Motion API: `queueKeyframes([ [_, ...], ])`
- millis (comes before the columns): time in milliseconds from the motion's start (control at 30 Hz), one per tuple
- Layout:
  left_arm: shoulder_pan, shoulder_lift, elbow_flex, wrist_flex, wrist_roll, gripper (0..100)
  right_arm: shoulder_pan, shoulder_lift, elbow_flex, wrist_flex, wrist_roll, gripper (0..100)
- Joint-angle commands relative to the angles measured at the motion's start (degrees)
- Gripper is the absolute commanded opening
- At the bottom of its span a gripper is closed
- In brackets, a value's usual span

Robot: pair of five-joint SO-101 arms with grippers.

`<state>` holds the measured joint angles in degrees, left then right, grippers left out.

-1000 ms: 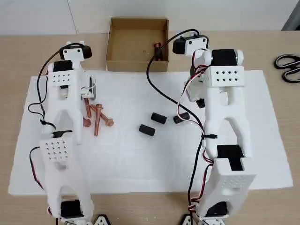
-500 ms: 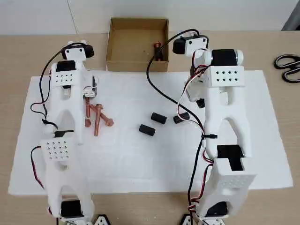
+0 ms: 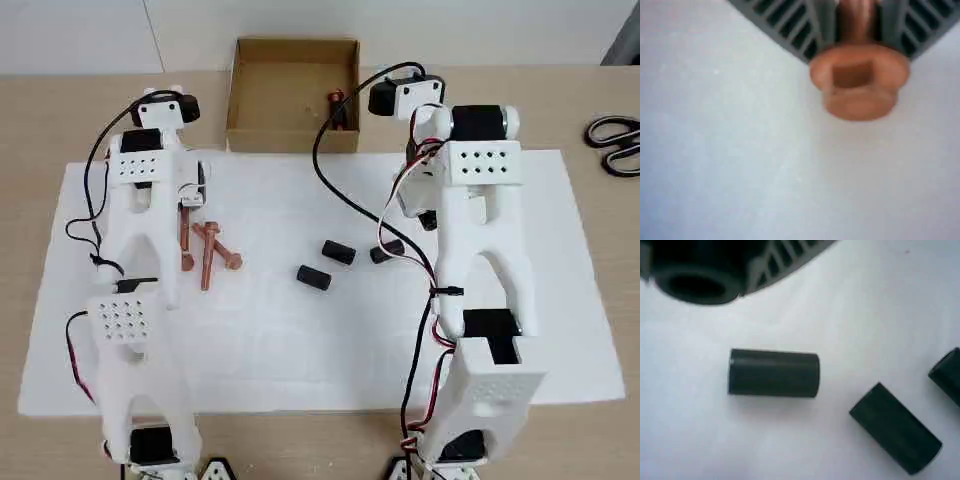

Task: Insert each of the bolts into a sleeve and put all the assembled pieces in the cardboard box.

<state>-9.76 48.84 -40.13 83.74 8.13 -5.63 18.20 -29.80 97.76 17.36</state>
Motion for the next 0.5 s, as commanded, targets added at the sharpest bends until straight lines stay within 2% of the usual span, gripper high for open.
queueKeyframes([
  [0, -0.4, -1.3, -3.6, 3.3, 3.0, 1, 0.5, -3.7, -0.4, 0.0, -0.9, 0.5],
  [300, 1.1, -1.3, -24.8, 16.4, 3.3, 1, 0.0, -5.3, -0.7, 0.0, -0.9, 0.5],
  [467, 2.7, -1.3, -33.4, 16.7, 3.3, 1, 0.0, -13.2, -0.7, 0.0, -0.8, 0.5],
])
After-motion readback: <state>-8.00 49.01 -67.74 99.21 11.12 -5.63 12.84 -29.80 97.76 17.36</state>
